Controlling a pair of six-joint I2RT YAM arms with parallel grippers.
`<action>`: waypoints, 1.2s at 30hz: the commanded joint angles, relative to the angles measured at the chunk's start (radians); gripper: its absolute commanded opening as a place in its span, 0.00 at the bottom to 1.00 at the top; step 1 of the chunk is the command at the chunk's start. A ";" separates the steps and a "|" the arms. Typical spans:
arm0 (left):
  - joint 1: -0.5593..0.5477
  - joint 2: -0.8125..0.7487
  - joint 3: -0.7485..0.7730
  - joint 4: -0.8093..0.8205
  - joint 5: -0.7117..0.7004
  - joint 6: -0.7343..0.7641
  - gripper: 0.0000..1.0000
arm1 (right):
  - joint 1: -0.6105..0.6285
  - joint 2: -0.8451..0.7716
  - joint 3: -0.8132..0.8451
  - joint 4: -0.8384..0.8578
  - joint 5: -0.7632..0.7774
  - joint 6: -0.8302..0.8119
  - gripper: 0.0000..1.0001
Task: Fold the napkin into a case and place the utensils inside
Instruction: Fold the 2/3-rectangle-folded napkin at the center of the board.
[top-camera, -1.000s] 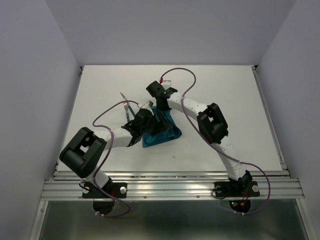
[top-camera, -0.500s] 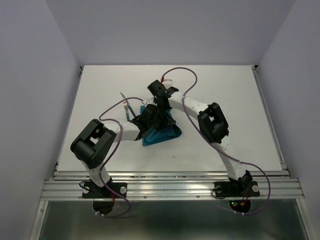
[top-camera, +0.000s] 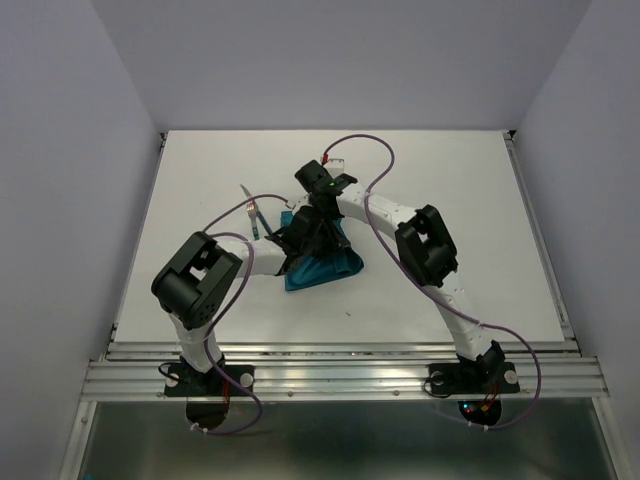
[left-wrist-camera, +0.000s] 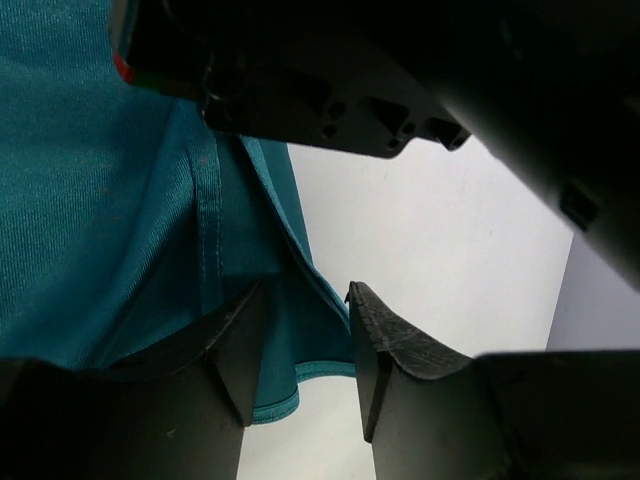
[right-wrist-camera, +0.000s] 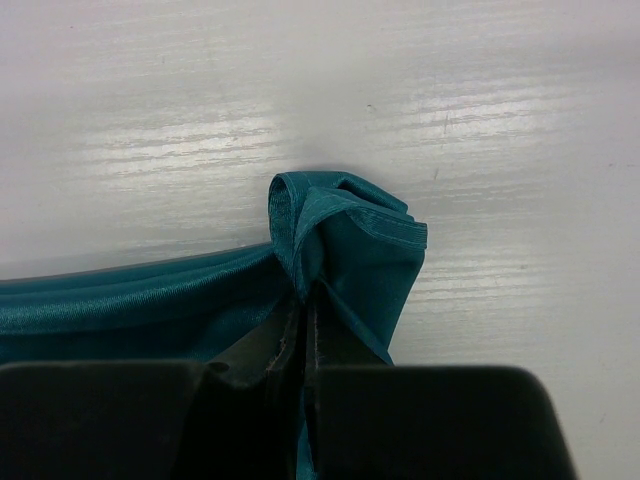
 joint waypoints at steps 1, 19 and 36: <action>-0.016 0.014 0.053 0.021 -0.024 -0.008 0.48 | 0.004 0.041 -0.049 -0.044 -0.028 0.003 0.01; -0.021 0.020 0.059 0.006 -0.033 -0.003 0.00 | 0.004 0.035 -0.069 -0.039 -0.022 0.008 0.01; -0.015 -0.096 -0.002 -0.089 -0.099 0.056 0.00 | 0.004 0.038 -0.074 -0.035 -0.019 0.009 0.01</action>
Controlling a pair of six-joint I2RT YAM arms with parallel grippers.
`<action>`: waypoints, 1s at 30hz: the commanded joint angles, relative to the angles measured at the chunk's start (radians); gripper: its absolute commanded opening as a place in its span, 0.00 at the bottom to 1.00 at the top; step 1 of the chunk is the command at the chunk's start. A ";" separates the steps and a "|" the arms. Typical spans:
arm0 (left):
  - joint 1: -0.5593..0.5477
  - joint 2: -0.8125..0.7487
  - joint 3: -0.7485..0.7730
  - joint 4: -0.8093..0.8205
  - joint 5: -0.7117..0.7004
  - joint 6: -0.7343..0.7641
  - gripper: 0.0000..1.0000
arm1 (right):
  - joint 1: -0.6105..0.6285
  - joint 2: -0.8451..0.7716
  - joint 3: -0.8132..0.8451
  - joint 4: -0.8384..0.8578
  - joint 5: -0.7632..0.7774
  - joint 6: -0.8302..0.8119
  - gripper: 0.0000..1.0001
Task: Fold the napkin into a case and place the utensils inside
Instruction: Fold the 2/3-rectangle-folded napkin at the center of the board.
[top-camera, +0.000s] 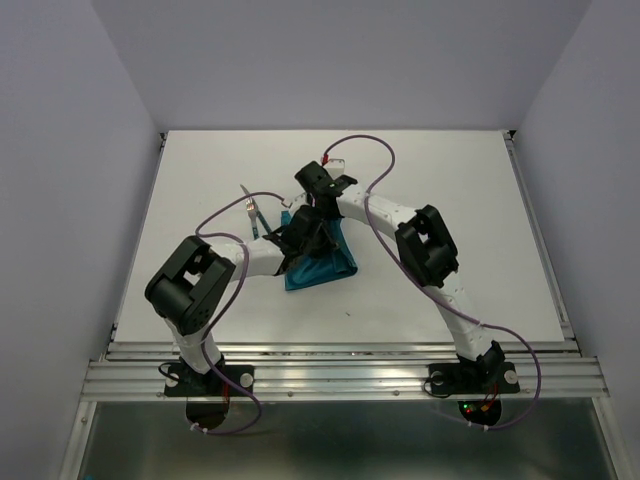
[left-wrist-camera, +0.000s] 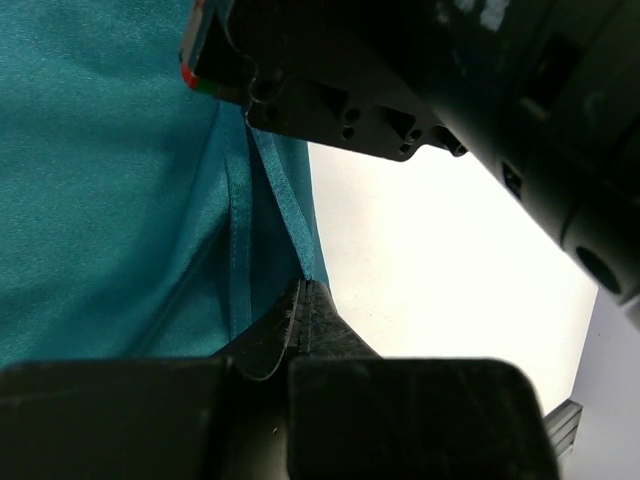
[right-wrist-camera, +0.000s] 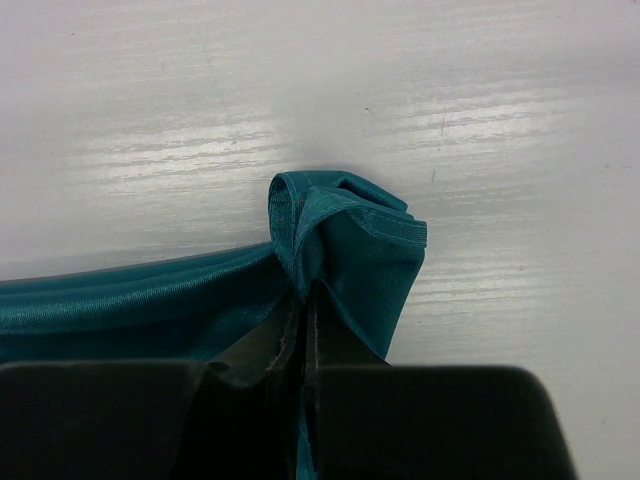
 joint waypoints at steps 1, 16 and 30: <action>-0.005 -0.066 -0.024 0.002 -0.008 0.033 0.00 | 0.003 0.047 -0.050 -0.056 -0.018 0.009 0.01; 0.030 -0.085 -0.101 0.002 0.007 0.060 0.00 | 0.003 0.034 -0.067 -0.047 -0.023 0.004 0.05; 0.049 -0.085 -0.131 0.017 0.006 0.099 0.00 | 0.003 -0.011 -0.081 -0.047 -0.027 -0.012 0.11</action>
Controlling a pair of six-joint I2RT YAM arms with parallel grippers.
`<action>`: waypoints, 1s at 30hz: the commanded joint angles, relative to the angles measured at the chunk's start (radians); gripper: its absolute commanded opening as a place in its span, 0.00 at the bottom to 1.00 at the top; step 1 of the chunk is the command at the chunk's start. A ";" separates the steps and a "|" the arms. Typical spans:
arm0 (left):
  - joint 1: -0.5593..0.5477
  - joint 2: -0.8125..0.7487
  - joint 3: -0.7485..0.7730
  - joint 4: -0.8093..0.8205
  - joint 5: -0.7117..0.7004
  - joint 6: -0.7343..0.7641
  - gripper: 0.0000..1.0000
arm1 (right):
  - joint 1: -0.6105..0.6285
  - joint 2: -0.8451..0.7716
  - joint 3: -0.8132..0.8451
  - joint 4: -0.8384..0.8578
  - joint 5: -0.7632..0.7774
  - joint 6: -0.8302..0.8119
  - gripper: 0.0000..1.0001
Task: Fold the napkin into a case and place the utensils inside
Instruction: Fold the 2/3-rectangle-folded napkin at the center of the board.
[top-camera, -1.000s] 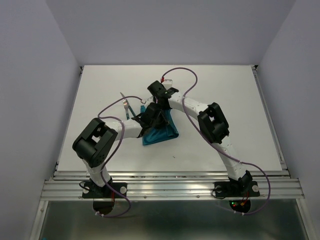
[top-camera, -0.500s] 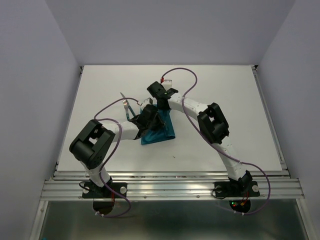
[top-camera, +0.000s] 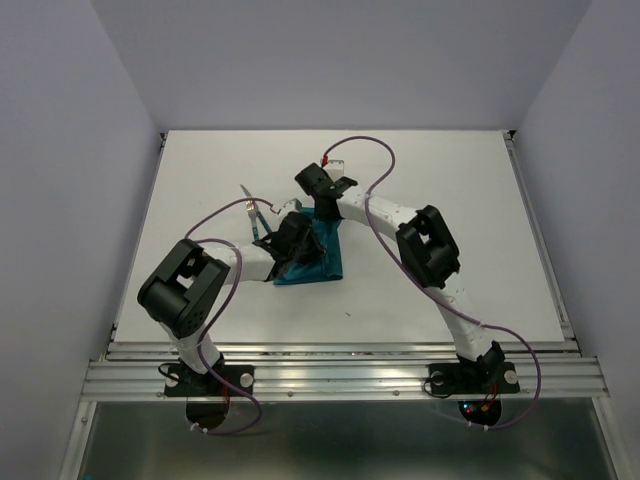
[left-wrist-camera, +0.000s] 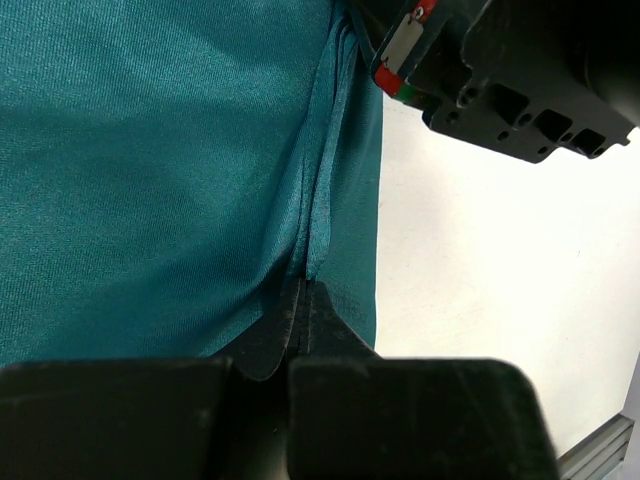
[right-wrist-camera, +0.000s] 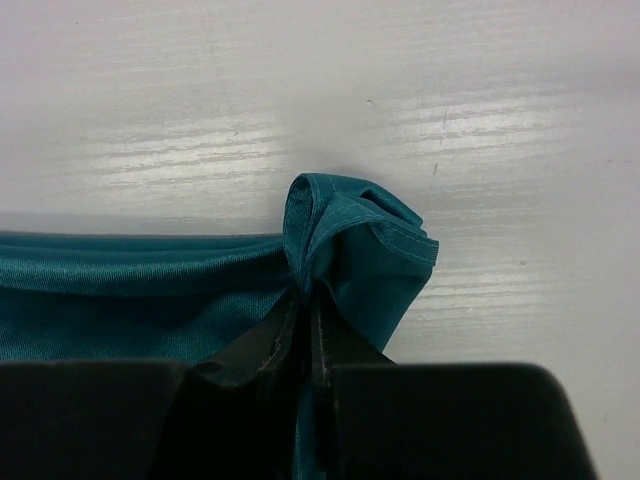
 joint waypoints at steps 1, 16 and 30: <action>0.001 -0.038 -0.017 -0.019 0.016 0.039 0.00 | 0.001 -0.010 -0.050 -0.066 -0.029 -0.007 0.12; 0.021 -0.013 -0.028 -0.004 0.051 0.046 0.00 | -0.017 -0.130 -0.114 -0.063 -0.111 -0.065 0.41; 0.027 -0.025 -0.023 -0.005 0.065 0.053 0.00 | -0.045 -0.251 -0.193 -0.063 -0.164 -0.105 0.52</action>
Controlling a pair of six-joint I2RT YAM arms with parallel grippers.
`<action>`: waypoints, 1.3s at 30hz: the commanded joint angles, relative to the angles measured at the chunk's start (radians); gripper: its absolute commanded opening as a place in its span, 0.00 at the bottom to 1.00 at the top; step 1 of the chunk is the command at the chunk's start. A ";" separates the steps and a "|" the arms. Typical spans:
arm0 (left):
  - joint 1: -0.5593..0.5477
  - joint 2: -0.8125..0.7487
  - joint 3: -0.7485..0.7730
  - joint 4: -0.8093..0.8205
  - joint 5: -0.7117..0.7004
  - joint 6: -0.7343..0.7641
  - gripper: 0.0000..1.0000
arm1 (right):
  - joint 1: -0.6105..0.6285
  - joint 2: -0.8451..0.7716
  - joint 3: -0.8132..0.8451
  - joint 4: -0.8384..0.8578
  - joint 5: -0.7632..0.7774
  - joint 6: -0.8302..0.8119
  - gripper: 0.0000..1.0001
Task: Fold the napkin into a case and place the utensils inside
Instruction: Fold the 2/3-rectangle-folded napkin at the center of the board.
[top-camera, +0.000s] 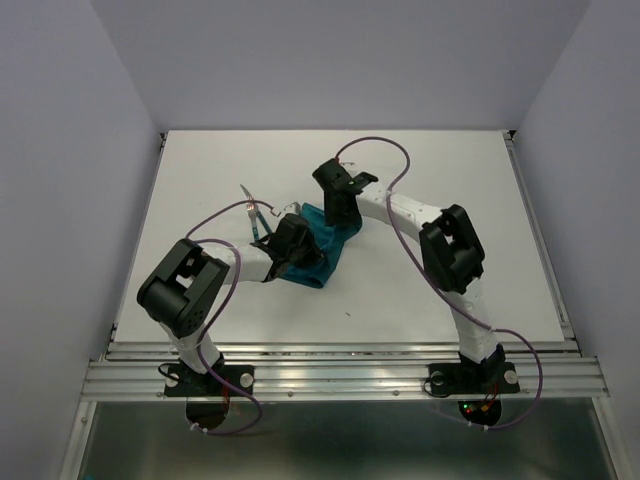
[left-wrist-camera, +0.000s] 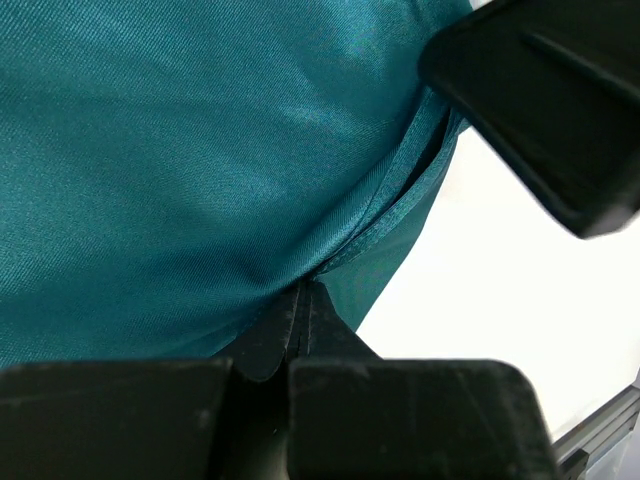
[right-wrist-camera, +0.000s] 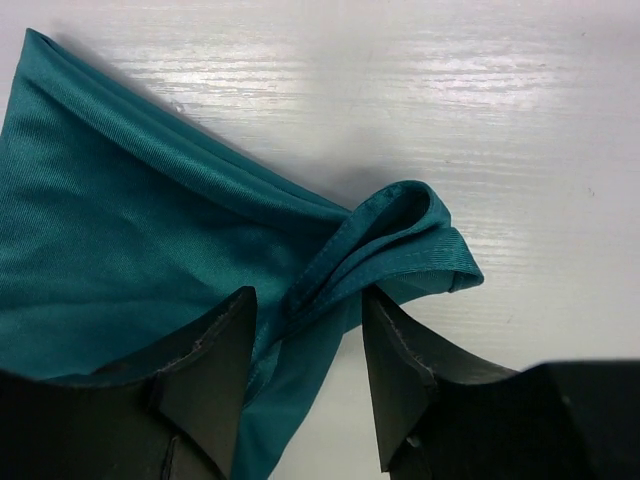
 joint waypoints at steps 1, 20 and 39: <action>0.008 -0.027 0.001 0.007 -0.001 0.022 0.00 | -0.009 -0.067 -0.008 -0.006 -0.035 -0.032 0.52; 0.020 -0.060 0.029 -0.040 0.017 0.049 0.00 | -0.081 -0.251 -0.230 0.128 -0.034 -0.025 0.53; 0.022 -0.046 0.035 -0.036 0.031 0.051 0.00 | -0.198 -0.328 -0.537 0.550 -0.331 0.211 0.90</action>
